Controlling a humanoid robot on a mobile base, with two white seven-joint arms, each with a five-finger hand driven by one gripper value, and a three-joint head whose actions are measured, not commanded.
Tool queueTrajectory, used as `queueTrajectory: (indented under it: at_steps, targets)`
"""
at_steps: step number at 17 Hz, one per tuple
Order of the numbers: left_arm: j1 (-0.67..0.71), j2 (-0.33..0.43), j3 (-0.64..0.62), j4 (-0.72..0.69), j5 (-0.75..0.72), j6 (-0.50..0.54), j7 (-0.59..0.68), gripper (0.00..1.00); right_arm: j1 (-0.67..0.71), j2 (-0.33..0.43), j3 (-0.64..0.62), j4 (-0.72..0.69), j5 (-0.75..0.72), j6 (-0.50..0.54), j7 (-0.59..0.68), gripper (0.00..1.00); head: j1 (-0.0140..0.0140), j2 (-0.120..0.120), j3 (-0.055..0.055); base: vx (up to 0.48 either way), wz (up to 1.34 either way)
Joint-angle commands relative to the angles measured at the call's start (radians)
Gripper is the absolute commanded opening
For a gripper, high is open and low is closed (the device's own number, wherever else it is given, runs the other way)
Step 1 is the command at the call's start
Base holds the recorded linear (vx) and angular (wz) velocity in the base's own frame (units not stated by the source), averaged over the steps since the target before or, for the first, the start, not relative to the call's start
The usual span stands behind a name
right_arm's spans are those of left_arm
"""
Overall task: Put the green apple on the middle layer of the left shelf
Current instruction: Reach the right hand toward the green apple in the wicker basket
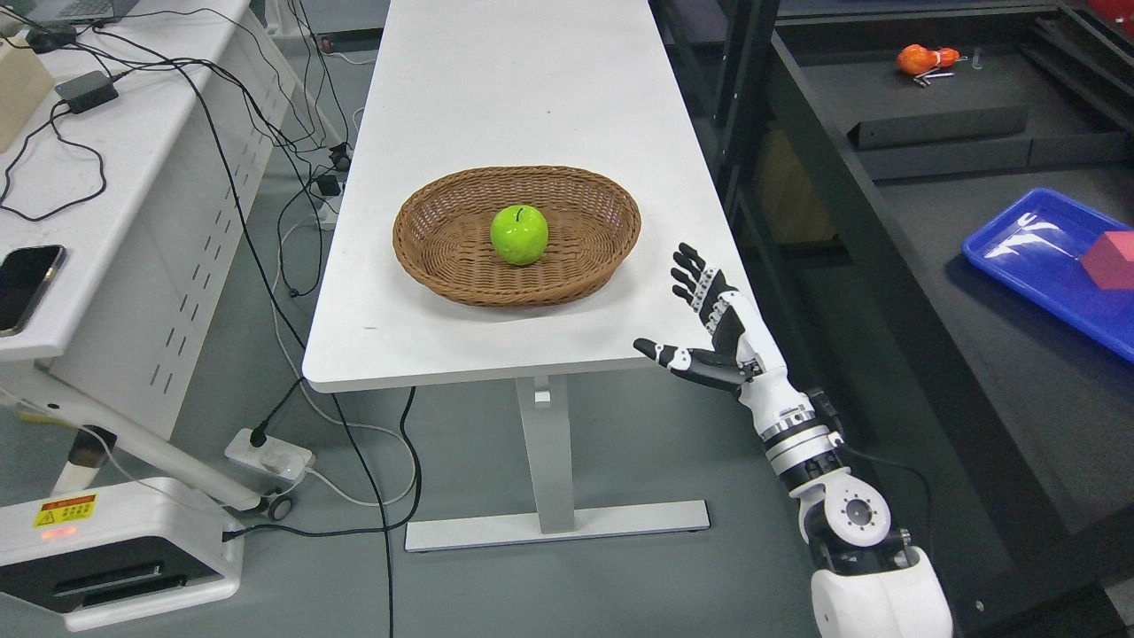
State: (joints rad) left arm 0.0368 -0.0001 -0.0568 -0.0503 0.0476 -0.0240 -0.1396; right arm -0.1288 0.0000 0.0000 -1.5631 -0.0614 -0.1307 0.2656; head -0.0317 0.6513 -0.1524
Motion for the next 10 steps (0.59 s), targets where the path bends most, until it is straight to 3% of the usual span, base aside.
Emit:
queueTrajectory:
  at_steps: [1,3,5,6,8,9,10]
  targets:
    - [0.000,0.018,0.000,0.000,0.000,0.000,0.000,1.00,0.000,-0.018,0.012,-0.002,-0.001,0.000,0.000,1.00,0.0000,0.000,0.000,0.000,0.00]
    - [0.000,0.018,0.000,0.001,0.000,0.000,0.002,1.00,0.000,-0.018,-0.008,0.000,-0.012,-0.013,0.000,1.00,0.0000,0.000,0.000,0.000,0.00]
    - [0.000,0.018,0.000,0.000,0.000,0.000,0.000,1.00,-0.014,-0.018,-0.008,-0.005,0.006,-0.091,0.001,1.00,0.0000,0.000,0.000,0.000,0.00]
    - [0.000,0.018,0.000,0.000,0.000,0.000,0.000,1.00,-0.037,-0.018,0.009,-0.011,0.099,-0.101,0.003,1.00,0.0000,0.000,0.000,0.000,0.00]
    - [0.000,0.018,0.000,0.000,0.000,-0.002,0.001,1.00,-0.122,-0.186,0.105,-0.012,0.560,-0.105,-0.011,1.00,0.0000,0.000,0.000,0.000,0.00]
    - [0.000,0.018,0.000,0.000,0.000,-0.001,0.000,1.00,-0.138,-0.231,0.135,-0.014,0.710,-0.099,-0.014,1.00,0.0000,0.000,0.000,0.000,0.00]
    - [0.000,0.018,0.000,0.000,0.000,0.000,0.001,1.00,-0.143,-0.251,0.136,-0.017,0.719,-0.101,-0.014,1.00,0.0000,0.000,0.000,0.000,0.00]
